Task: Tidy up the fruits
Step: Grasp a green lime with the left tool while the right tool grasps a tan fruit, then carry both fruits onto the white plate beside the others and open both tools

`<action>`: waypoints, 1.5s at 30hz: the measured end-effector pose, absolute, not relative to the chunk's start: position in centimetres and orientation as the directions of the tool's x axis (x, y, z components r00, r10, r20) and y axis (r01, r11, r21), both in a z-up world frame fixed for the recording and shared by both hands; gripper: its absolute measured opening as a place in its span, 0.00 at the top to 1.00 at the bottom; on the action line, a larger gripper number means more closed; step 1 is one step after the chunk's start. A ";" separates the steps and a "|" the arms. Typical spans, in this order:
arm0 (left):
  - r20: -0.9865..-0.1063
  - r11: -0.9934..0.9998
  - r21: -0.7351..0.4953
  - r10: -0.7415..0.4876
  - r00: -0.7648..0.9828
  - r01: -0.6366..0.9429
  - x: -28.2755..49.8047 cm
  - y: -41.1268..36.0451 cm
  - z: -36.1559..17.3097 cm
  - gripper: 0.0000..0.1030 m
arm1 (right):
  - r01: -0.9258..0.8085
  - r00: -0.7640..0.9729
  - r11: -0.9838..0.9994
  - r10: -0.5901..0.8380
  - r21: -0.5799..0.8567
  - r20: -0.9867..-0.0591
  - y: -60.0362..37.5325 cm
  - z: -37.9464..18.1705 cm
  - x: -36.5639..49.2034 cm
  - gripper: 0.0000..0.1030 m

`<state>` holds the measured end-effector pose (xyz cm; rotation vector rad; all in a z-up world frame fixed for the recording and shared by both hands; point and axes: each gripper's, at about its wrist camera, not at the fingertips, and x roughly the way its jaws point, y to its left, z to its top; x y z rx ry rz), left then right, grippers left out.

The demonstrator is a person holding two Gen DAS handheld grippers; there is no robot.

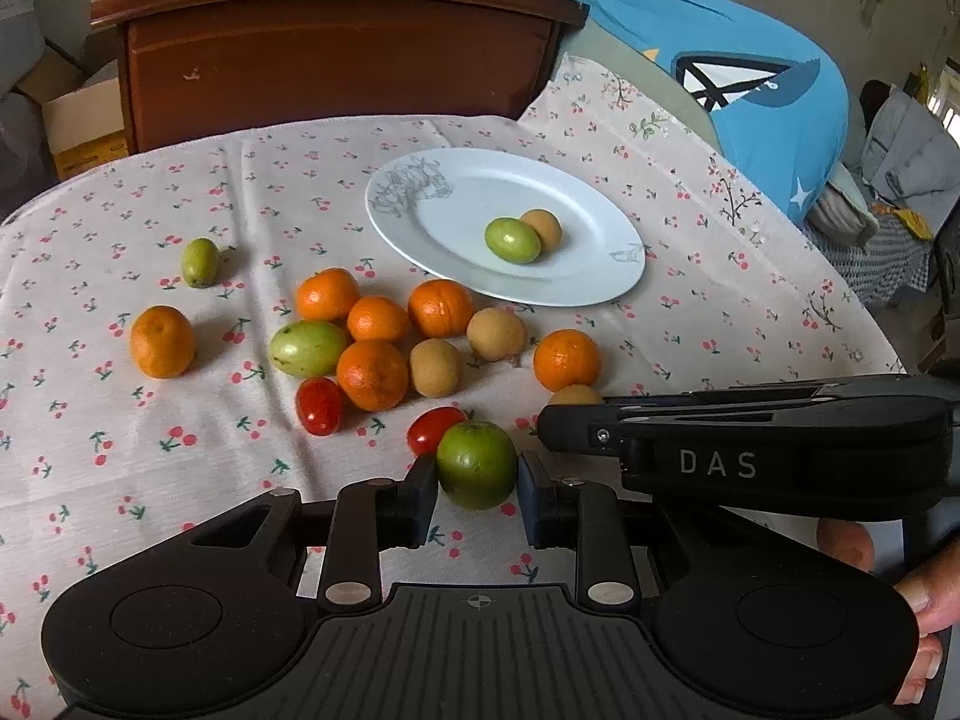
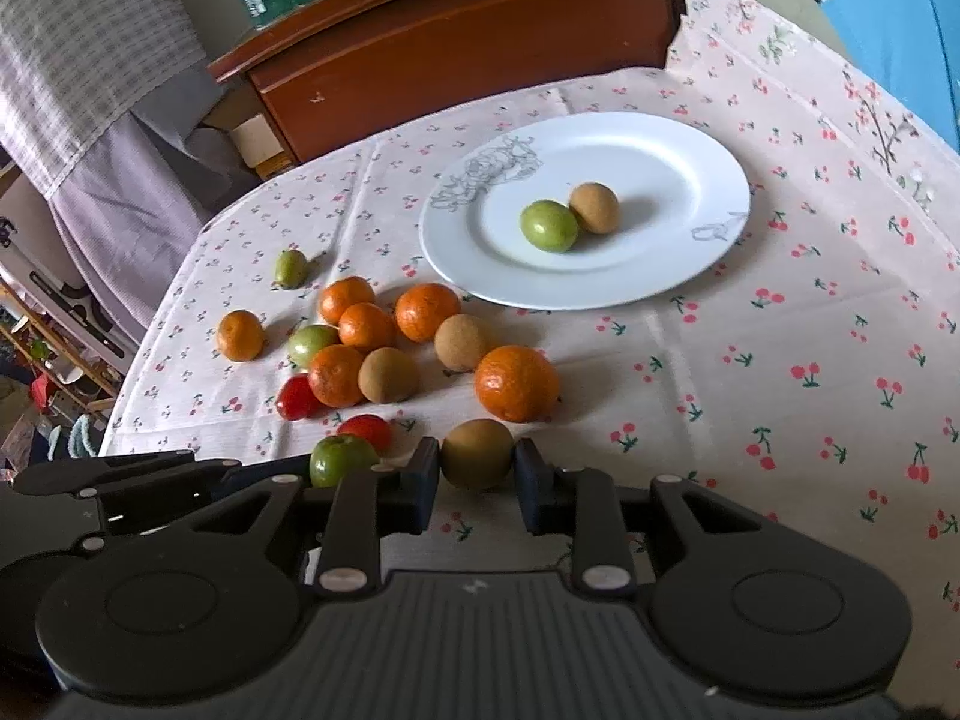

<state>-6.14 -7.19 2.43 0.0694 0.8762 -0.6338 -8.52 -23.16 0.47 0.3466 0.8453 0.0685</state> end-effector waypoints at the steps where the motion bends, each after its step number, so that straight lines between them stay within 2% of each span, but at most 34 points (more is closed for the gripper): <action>1: -0.734 0.818 -0.195 -0.488 0.472 0.542 -6.2 -7.1 2.5 0.75 | 0.071 0.667 0.943 0.197 0.325 -0.718 -23.0 0.6 -8.6 0.74; 13: -0.722 0.851 -0.190 -0.459 0.518 0.490 -5.7 -5.4 3.6 0.75 | 0.046 0.682 0.947 0.202 0.317 -0.703 -22.5 1.3 -8.6 0.74; 26: -0.675 0.856 -0.243 -0.487 0.554 0.456 -3.4 -5.0 6.9 0.75 | 0.041 0.730 0.949 0.184 0.312 -0.658 -23.2 4.1 -8.3 0.74; 34: -0.664 0.842 -0.221 -0.499 0.557 0.492 -1.4 -5.9 8.5 0.75 | 0.066 0.769 0.945 0.155 0.319 -0.620 -25.8 6.7 -7.1 0.74; 45: -0.701 0.829 -0.207 -0.496 0.513 0.519 2.7 -8.2 7.4 0.75 | 0.128 0.734 0.939 0.126 0.319 -0.667 -28.2 5.4 -4.5 0.74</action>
